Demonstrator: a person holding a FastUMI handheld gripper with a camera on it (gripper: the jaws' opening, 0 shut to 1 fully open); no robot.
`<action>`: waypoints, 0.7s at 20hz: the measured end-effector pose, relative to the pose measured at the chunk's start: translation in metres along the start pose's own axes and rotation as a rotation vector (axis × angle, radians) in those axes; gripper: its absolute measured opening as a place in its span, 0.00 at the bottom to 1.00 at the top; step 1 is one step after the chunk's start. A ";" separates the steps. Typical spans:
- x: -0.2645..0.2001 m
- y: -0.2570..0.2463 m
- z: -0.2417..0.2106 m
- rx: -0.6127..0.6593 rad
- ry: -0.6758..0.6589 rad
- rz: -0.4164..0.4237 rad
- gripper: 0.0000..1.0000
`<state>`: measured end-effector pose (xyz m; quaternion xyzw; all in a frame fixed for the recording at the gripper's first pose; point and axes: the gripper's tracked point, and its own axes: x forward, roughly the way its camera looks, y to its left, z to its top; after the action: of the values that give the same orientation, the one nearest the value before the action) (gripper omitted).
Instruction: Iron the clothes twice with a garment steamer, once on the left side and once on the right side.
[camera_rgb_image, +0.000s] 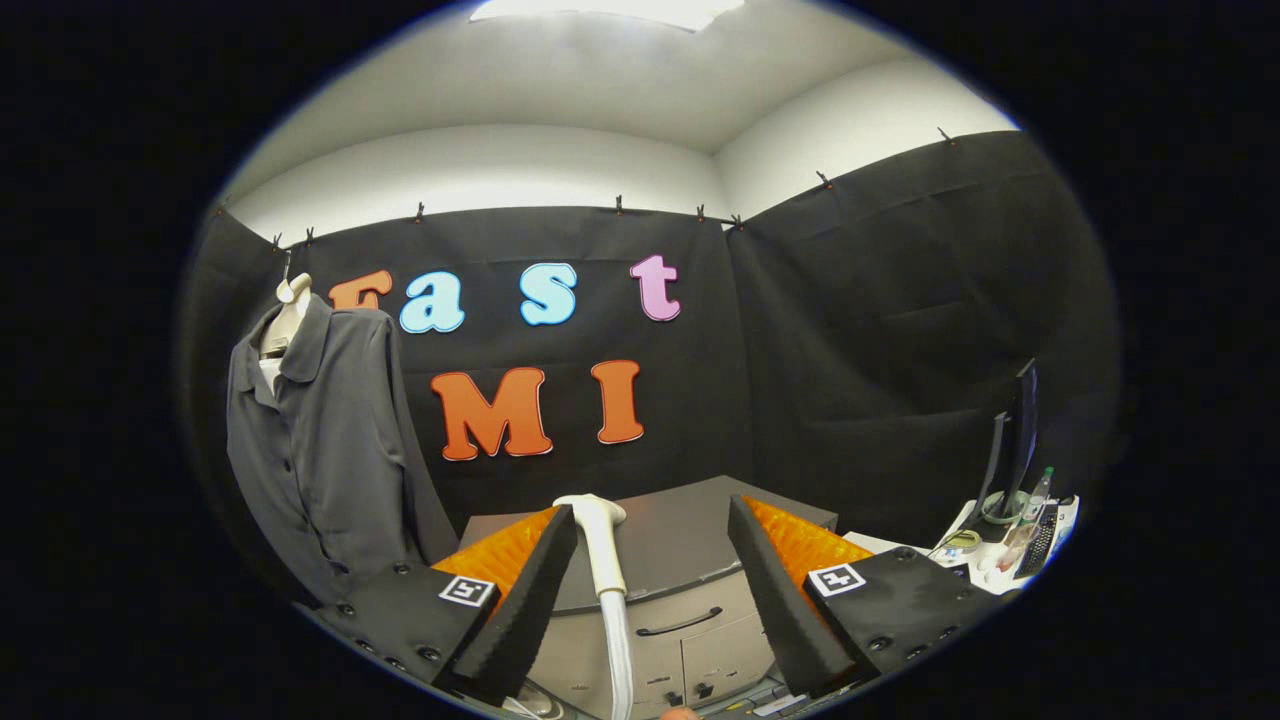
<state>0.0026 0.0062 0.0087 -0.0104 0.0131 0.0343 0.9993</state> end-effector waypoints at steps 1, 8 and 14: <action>0.005 0.002 0.000 -0.003 0.014 0.018 0.98; 0.084 0.032 -0.025 -0.036 0.235 0.153 0.98; 0.169 0.044 -0.071 0.037 0.481 0.162 0.99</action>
<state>0.1661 0.0606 -0.0672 0.0011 0.2518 0.1106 0.9614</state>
